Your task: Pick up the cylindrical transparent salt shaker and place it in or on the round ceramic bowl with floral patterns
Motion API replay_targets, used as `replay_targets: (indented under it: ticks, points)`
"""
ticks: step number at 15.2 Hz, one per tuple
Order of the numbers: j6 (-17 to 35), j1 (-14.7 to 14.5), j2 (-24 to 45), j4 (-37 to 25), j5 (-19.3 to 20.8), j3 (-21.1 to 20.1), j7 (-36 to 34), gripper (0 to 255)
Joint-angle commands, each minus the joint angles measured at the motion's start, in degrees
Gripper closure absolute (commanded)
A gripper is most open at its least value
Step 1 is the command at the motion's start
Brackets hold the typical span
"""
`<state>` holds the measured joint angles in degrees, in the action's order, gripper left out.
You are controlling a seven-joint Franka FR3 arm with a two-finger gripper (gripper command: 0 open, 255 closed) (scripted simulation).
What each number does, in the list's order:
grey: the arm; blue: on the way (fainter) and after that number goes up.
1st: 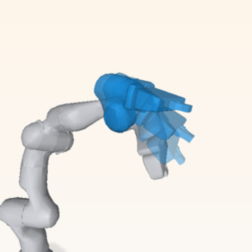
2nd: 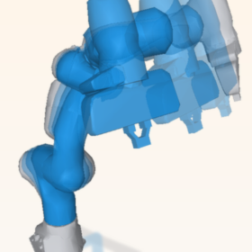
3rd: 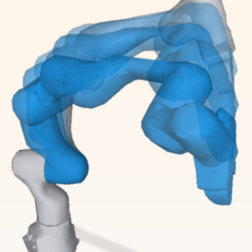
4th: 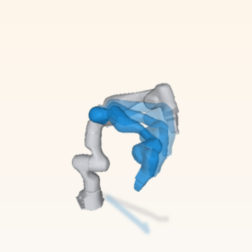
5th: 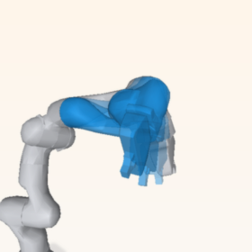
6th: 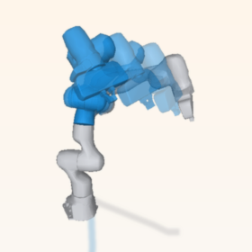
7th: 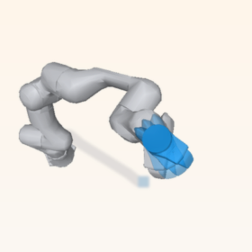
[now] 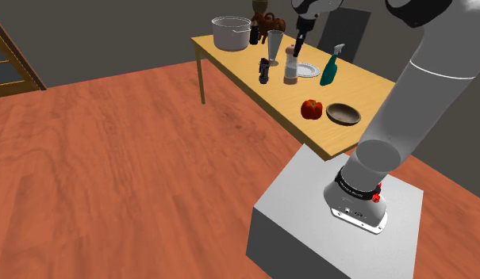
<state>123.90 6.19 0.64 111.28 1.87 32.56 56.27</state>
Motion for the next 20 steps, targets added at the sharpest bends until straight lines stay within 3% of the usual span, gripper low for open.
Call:
replay_targets:
  ticks: [1, 8, 20]
  points:
    - [-1.5, 0.0, -0.5, -1.1, 0.3, 0.0, -0.1, 255]
    - [-3.6, 2.1, -13.2, 7.7, 7.6, 0.6, -0.2, 255]
    - [-12.1, 11.2, -34.9, 18.4, 17.6, 0.9, 4.7, 255]
